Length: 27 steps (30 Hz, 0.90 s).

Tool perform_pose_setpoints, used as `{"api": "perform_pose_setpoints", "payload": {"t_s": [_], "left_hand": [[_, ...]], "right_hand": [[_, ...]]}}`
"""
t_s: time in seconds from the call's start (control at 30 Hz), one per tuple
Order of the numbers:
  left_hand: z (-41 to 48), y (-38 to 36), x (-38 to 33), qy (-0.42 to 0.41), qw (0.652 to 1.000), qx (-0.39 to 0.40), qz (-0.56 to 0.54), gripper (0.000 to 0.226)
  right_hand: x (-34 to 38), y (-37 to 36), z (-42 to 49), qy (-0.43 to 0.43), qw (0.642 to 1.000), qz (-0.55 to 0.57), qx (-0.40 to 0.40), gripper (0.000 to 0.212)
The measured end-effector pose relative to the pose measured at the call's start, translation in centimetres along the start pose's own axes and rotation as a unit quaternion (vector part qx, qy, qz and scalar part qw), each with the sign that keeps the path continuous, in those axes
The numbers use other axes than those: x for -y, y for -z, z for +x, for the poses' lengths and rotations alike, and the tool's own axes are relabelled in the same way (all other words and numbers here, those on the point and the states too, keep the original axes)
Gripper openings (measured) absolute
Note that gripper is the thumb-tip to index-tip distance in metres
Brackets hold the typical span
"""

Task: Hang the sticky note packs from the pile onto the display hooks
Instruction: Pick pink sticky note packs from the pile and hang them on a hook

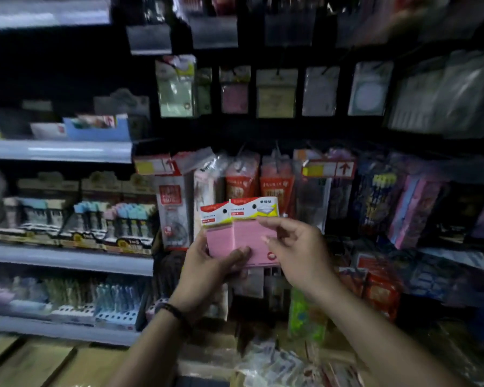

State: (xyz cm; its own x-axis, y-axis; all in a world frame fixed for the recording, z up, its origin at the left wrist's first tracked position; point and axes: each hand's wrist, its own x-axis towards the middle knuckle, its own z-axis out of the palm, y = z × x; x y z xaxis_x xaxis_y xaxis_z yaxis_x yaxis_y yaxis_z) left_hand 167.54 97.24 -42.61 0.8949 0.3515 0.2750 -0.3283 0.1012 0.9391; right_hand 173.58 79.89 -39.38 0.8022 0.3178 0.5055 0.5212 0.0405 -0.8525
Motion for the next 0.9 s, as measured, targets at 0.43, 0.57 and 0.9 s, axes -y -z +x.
{"api": "perform_pose_setpoints", "payload": {"t_s": [0.43, 0.57, 0.9], "left_hand": [[8.4, 2.5, -15.0, -0.17, 0.968, -0.1, 0.153, 0.022], [11.0, 3.8, -17.8, -0.204, 0.951, -0.123, 0.199, 0.028], [14.0, 5.3, -19.9, -0.244, 0.947, -0.104, 0.181, 0.048]], "right_hand": [[8.3, -2.0, 15.1, 0.118, 0.991, -0.038, -0.054, 0.049], [9.8, -3.0, 18.7, 0.158, 0.983, -0.068, -0.069, 0.048], [11.3, -5.0, 23.0, 0.252, 0.963, -0.052, -0.087, 0.037]]}}
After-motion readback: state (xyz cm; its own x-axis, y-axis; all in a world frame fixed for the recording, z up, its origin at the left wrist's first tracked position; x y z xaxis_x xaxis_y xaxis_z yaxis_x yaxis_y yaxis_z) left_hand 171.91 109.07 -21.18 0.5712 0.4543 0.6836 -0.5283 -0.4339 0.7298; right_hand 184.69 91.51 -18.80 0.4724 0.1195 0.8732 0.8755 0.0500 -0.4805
